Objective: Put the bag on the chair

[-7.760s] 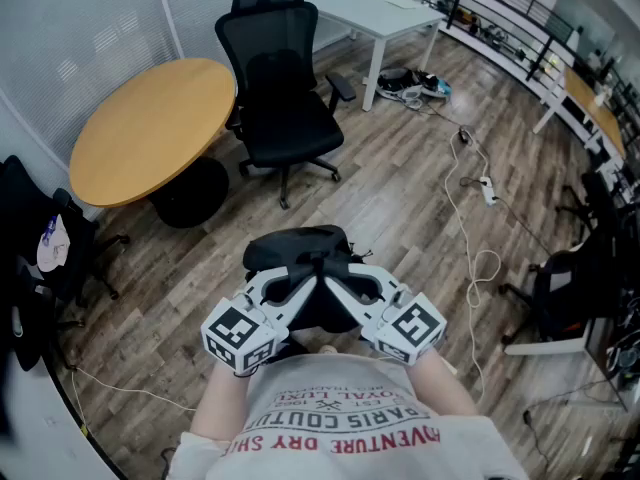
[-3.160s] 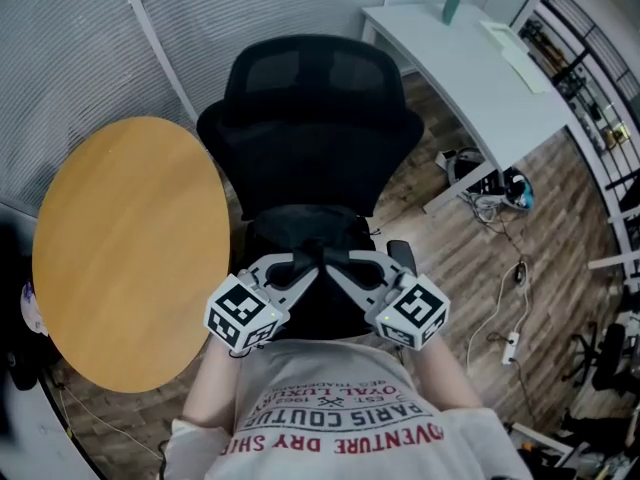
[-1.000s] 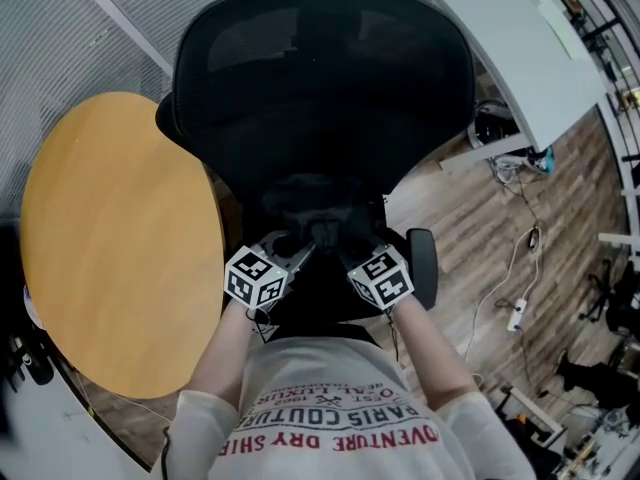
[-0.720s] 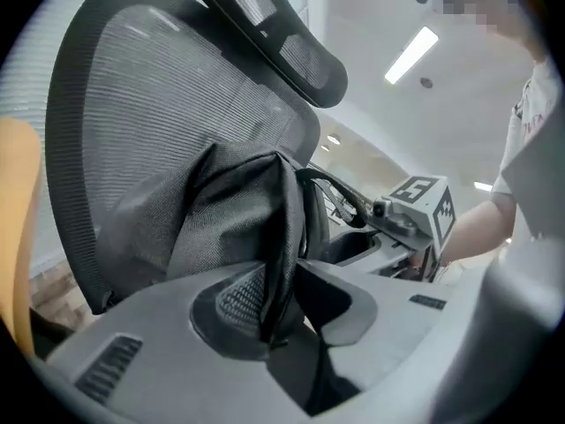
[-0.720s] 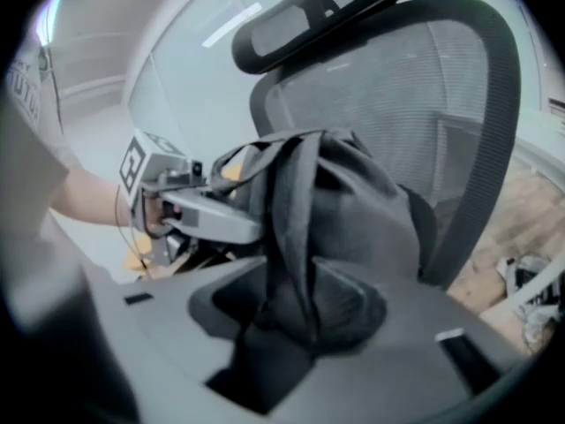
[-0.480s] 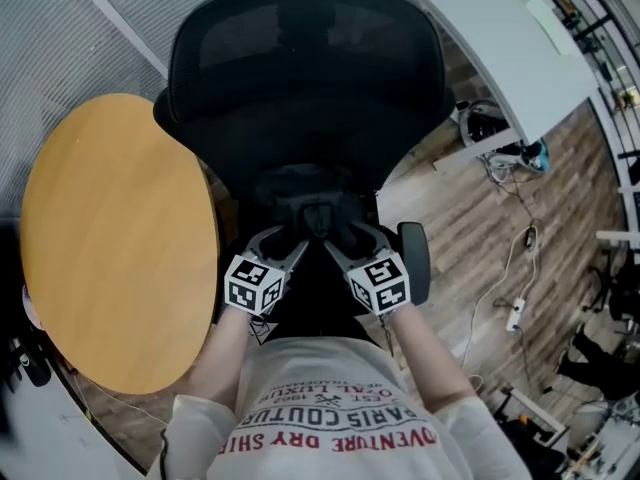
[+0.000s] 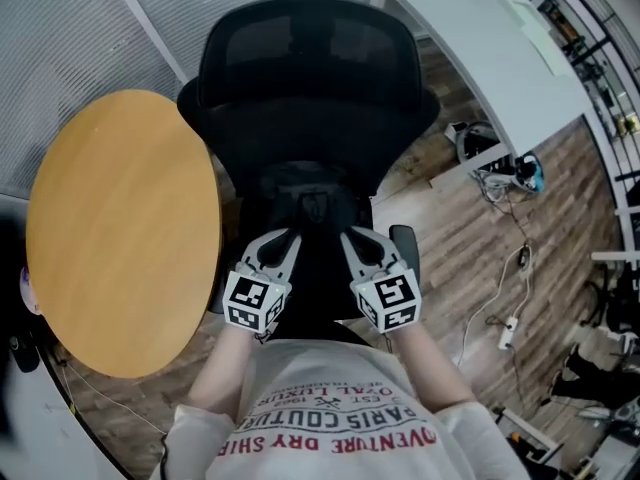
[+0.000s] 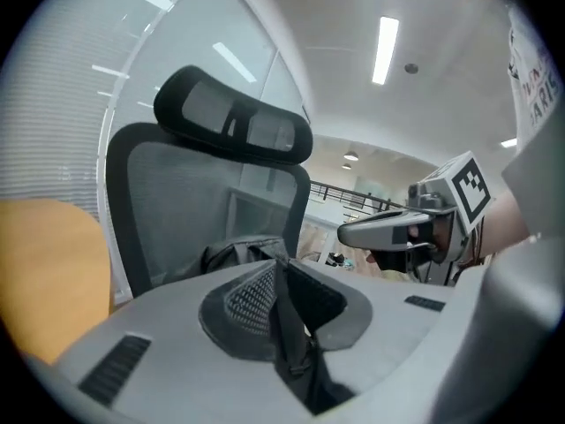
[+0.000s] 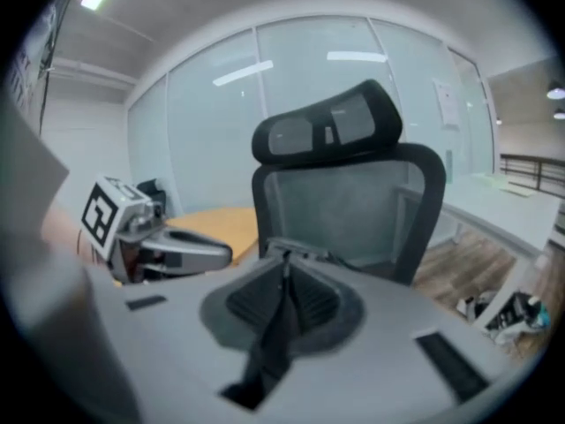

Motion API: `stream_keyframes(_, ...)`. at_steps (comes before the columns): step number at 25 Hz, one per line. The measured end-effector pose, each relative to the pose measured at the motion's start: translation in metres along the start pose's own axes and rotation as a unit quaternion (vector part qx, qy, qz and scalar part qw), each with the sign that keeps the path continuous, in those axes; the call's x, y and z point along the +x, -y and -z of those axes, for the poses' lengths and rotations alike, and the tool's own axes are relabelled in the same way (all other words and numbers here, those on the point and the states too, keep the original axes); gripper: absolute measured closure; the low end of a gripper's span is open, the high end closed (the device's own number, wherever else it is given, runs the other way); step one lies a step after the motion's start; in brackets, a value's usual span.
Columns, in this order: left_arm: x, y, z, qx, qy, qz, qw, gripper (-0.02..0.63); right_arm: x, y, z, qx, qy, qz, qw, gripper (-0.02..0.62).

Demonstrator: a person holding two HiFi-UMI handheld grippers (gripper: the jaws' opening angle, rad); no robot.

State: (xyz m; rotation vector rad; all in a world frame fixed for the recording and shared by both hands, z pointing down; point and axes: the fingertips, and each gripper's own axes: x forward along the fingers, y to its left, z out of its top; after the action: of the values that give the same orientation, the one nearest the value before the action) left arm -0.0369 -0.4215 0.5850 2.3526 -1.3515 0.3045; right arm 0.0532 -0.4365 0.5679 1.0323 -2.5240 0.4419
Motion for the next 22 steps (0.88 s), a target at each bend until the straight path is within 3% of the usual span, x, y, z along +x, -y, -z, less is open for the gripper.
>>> stream_keyframes(5,-0.031,0.027,-0.055,0.045,0.071,0.008,0.9964,0.572,-0.026,-0.021,-0.042,-0.029,0.052,-0.026,0.998,0.565)
stream_keyframes(10,-0.058,0.041,-0.103,0.108,0.113,-0.01,0.9876,0.572,-0.051,-0.04,-0.086,-0.062,0.101,-0.042,0.992,0.568)
stream_keyframes(16,-0.091,0.053,-0.161,0.123,0.178,-0.046,0.9753,0.572,-0.085,-0.049,-0.133,-0.084,0.161,-0.032,0.983,0.568)
stream_keyframes(22,-0.106,0.059,-0.175,0.135,0.192,-0.046,0.9709,0.572,-0.1,-0.054,-0.151,-0.089,0.184,-0.027,0.978,0.568)
